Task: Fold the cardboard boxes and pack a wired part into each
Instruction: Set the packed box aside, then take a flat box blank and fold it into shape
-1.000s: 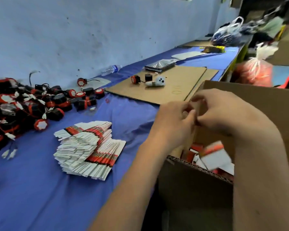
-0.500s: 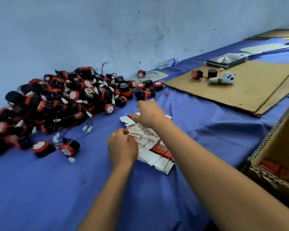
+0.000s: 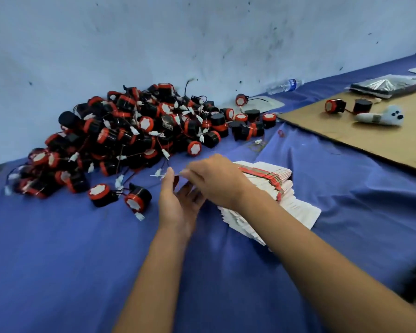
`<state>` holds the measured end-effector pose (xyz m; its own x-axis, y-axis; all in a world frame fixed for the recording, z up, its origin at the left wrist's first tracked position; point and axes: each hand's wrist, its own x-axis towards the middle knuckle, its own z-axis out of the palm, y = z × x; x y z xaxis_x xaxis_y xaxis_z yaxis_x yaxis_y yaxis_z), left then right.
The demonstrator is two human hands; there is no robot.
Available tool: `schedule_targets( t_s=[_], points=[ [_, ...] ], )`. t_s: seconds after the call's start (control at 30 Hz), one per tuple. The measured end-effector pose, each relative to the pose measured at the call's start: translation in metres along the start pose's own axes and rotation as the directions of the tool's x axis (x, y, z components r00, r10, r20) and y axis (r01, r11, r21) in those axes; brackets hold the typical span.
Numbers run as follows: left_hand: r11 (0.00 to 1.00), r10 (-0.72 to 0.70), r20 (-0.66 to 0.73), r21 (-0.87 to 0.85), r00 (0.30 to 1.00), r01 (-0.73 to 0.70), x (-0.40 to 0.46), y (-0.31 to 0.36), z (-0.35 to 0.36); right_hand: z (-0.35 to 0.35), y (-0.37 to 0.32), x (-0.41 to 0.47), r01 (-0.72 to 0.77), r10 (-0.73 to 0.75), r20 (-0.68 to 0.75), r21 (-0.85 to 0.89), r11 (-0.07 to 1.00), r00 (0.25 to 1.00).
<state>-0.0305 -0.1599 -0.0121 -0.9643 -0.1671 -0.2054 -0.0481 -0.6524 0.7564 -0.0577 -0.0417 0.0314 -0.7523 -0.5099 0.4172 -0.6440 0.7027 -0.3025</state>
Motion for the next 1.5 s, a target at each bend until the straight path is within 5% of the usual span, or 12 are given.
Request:
schedule_targets(
  t_s=[0.07,0.13,0.23,0.33,0.43,0.53,0.63,0.83,1.13,1.33,1.5],
  points=[
    [0.999,0.01,0.018,-0.037,1.0,-0.009,-0.005,0.019,-0.029,0.017,-0.03,-0.007,0.044,-0.06,0.053,0.261,0.964,0.997],
    [0.996,0.092,-0.144,0.028,0.985,-0.089,-0.012,0.032,-0.063,0.04,-0.052,-0.002,-0.024,0.028,-0.002,0.46,0.888,1.0],
    [0.984,0.151,-0.229,0.124,0.962,-0.125,-0.026,0.048,-0.108,0.079,-0.078,0.015,-0.213,0.26,-0.046,0.447,0.869,0.964],
    [0.975,0.152,-0.082,0.178,0.985,-0.135,-0.037,0.064,-0.144,0.112,-0.105,0.026,-0.358,0.37,0.084,0.515,0.779,0.925],
    [0.987,0.083,0.078,0.129,0.993,-0.093,-0.044,0.078,-0.162,0.13,-0.118,0.027,-0.367,0.428,0.038,0.585,0.723,0.903],
    [0.993,0.041,0.096,0.11,0.994,-0.052,-0.042,0.081,-0.165,0.133,-0.119,0.023,-0.34,0.48,0.013,0.722,0.603,0.877],
    [0.98,0.054,0.053,0.189,0.997,-0.063,-0.034,0.081,-0.165,0.134,-0.115,0.019,-0.239,0.387,0.029,0.829,0.506,0.922],
    [0.983,0.065,0.201,0.155,0.977,-0.097,-0.031,0.088,-0.176,0.129,-0.111,0.018,-0.256,0.282,0.216,0.96,0.114,0.935],
    [0.922,0.235,0.035,0.309,0.971,-0.234,-0.031,0.089,-0.179,0.129,-0.113,0.01,-0.24,-0.085,0.256,0.957,0.162,0.963],
    [0.981,0.003,0.396,0.175,0.918,-0.079,-0.044,0.099,-0.186,0.129,-0.121,0.009,-0.193,-0.178,0.219,0.97,0.151,0.96],
    [0.984,0.065,0.294,0.141,0.954,-0.11,-0.044,0.097,-0.176,0.128,-0.12,0.01,-0.22,-0.202,0.234,0.972,0.087,0.951]
  ],
)
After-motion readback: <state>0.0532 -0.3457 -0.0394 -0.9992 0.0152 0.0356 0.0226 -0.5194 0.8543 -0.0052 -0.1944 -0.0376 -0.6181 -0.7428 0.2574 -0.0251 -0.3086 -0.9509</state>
